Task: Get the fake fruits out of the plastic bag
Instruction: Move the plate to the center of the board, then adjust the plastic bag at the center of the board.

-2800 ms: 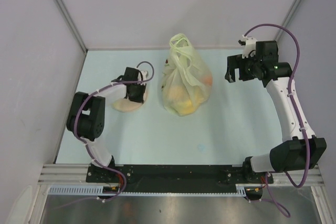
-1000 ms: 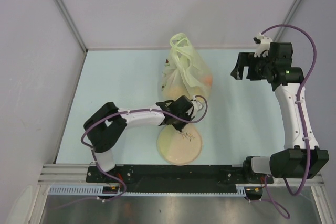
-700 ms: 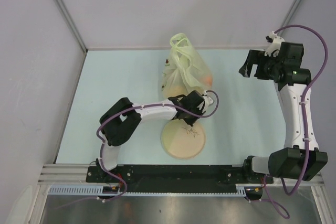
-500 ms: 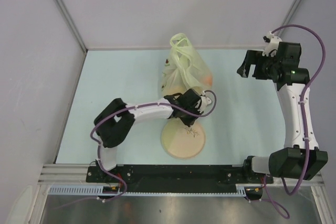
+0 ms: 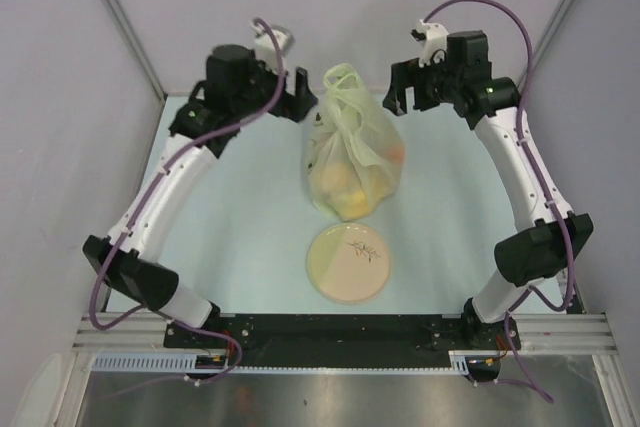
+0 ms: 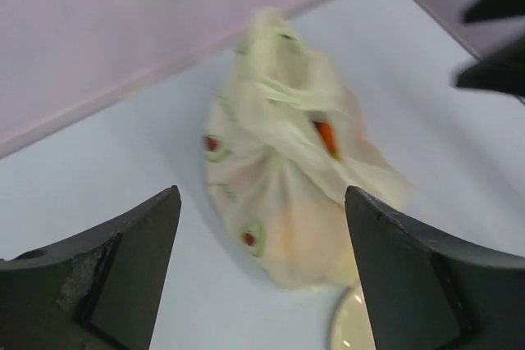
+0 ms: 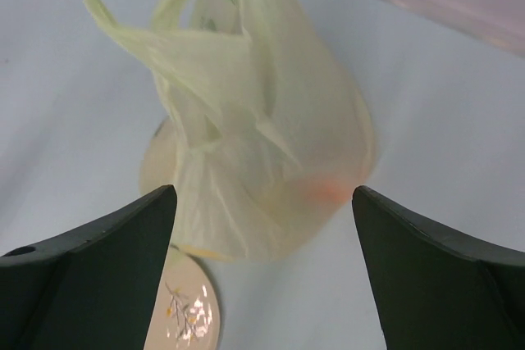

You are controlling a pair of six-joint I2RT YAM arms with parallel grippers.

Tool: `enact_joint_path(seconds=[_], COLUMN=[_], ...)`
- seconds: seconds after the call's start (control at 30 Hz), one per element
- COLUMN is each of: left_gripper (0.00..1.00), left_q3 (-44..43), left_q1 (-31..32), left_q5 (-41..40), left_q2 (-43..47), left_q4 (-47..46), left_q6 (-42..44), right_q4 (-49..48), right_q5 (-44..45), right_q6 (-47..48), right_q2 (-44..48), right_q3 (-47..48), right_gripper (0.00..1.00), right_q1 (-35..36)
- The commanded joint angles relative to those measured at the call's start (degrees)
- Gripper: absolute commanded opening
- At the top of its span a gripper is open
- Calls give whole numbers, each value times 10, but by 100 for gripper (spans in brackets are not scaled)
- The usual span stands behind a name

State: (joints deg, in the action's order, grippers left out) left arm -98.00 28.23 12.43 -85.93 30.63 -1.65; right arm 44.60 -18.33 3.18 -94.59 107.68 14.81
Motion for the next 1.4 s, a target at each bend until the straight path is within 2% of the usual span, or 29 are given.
enact_joint_path(seconds=[0.0,0.1,0.13,0.27,0.37,0.53,0.67,0.7,0.77,0.8,0.93,0.97,1.07,1.13,1.27,1.37], left_gripper=[86,86,86,84,84,84,84,84,83,82,81,81,80,80,80,80], left_q3=[-68,-85,-86,-63,-25,66,90,91,88,86,48,43,22,16,14,13], left_q1=[-87,-113,-125,-150,-161,-160,-160,-161,-161,-161,-161,-160,-160,-161,-160,-161], left_q5=[22,27,30,89,95,114,93,95,103,106,115,116,117,116,122,122], left_q2=[-62,-75,-77,-60,-23,25,40,38,34,25,-13,-20,-52,-63,-67,-74], left_q4=[50,39,36,28,11,-35,-48,-43,-40,-40,-41,-44,-45,-52,-58,-57], left_q6=[-5,16,10,-44,-77,-100,-96,-93,-90,-90,-92,-93,-98,-102,-109,-110], right_q4=[-126,-168,-161,-180,-178,-203,-239,-242,-243,-242,-257,-261,-264,-273,-297,-305], right_q5=[-4,59,92,133,182,270,326,331,333,329,320,317,313,329,358,367], right_q6=[-4,9,30,79,68,75,75,73,67,62,78,82,89,95,106,108], right_q2=[2,-7,-28,-67,-114,-155,-163,-165,-165,-163,-134,-129,-128,-132,-145,-166], right_q3=[32,17,29,52,84,90,90,93,93,92,64,52,43,39,47,67], right_gripper=[91,91,91,88,91,87,83,75,68,61,51,45,35,36,53,57], right_q1=[40,103,124,195,210,231,225,223,215,213,216,218,216,215,217,220])
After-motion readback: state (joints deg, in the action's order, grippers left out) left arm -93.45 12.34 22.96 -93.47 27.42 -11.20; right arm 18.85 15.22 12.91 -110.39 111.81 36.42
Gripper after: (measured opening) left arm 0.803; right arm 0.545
